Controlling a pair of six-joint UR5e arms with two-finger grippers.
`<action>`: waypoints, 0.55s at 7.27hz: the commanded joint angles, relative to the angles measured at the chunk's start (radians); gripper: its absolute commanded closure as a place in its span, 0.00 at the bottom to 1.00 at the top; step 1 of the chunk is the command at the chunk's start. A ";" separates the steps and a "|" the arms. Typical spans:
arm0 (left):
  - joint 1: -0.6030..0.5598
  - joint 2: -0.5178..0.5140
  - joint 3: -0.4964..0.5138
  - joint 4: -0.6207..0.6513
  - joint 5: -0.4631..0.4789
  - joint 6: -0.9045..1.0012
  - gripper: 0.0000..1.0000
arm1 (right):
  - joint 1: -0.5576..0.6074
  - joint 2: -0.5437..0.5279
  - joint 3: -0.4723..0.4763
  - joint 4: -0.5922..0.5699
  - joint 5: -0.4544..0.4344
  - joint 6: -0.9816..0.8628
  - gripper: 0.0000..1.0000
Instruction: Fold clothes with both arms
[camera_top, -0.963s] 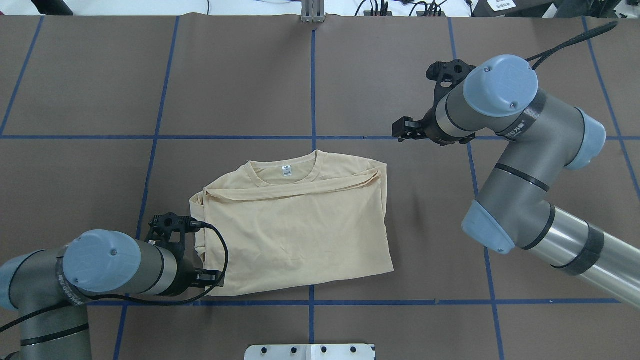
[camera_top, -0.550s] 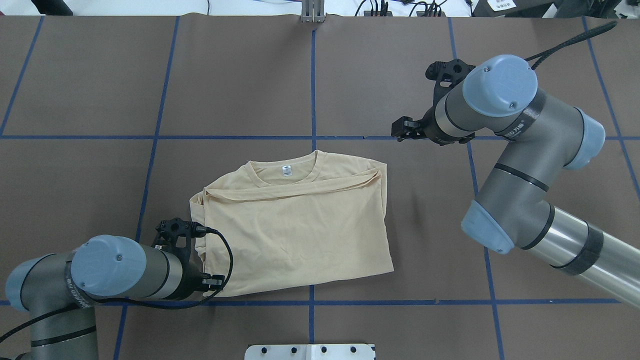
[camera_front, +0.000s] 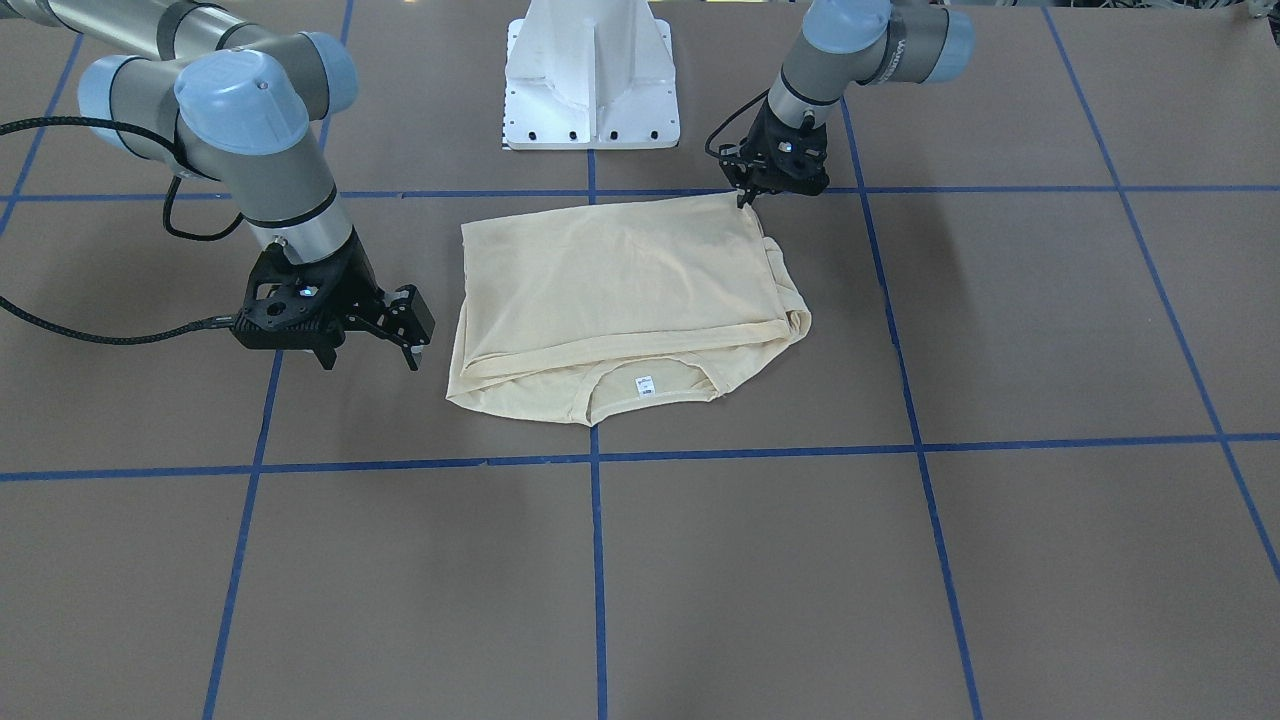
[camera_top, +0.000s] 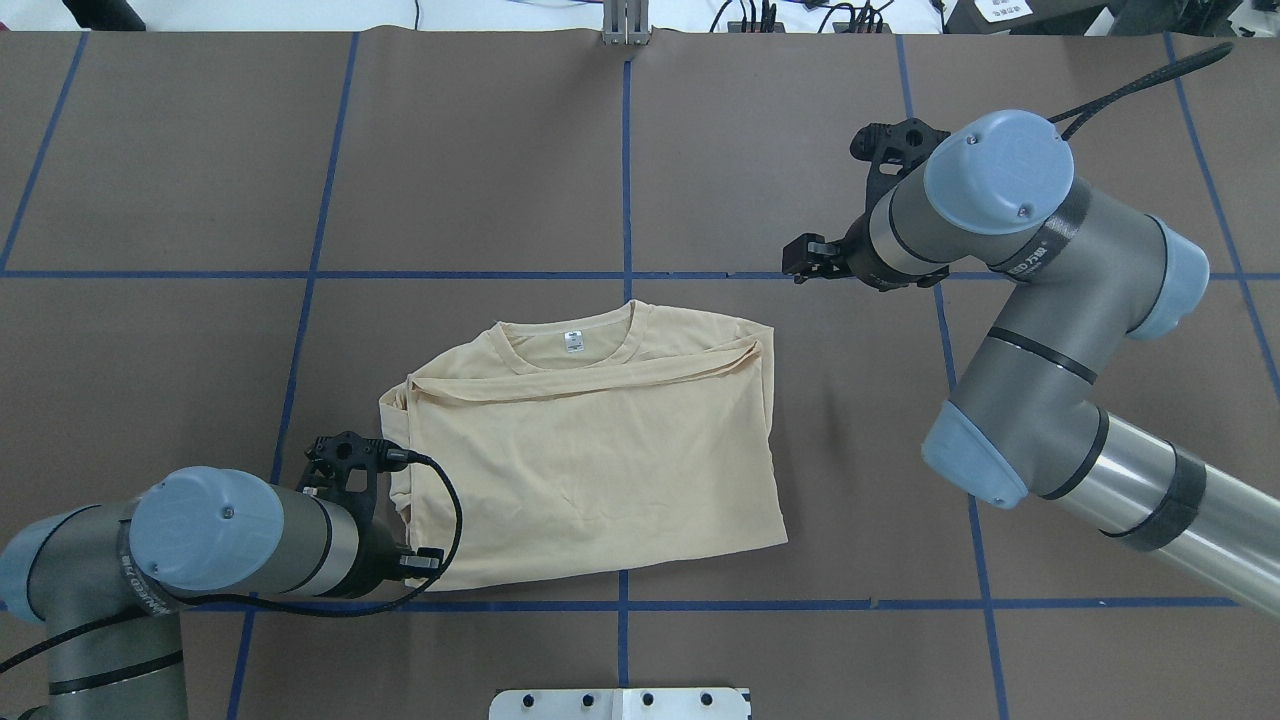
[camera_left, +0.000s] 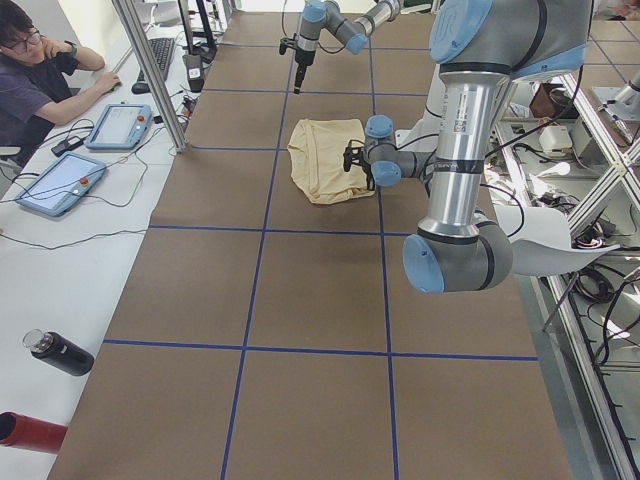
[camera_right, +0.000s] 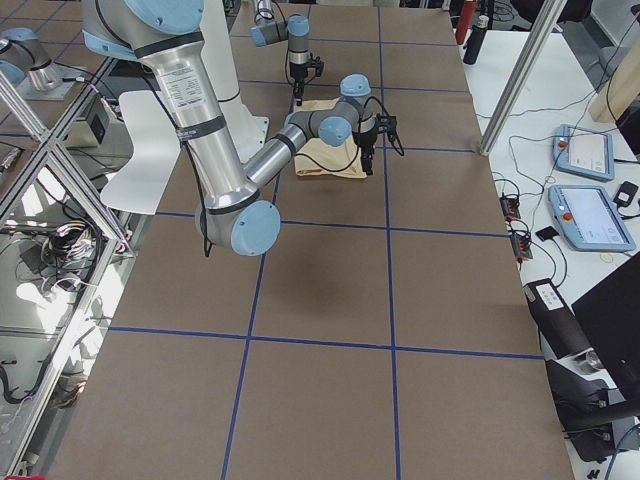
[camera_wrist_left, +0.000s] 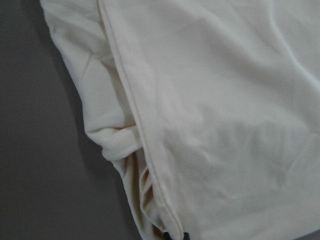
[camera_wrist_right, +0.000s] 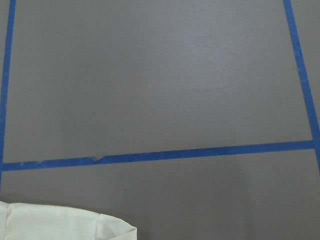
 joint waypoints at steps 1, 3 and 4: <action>-0.080 -0.017 -0.010 0.162 0.002 0.131 1.00 | 0.000 0.001 0.000 0.001 -0.001 0.001 0.00; -0.261 -0.031 0.045 0.175 0.004 0.346 1.00 | -0.002 0.005 0.000 0.001 -0.003 0.001 0.00; -0.353 -0.101 0.134 0.175 0.011 0.442 1.00 | -0.002 0.008 -0.001 0.001 -0.003 0.001 0.00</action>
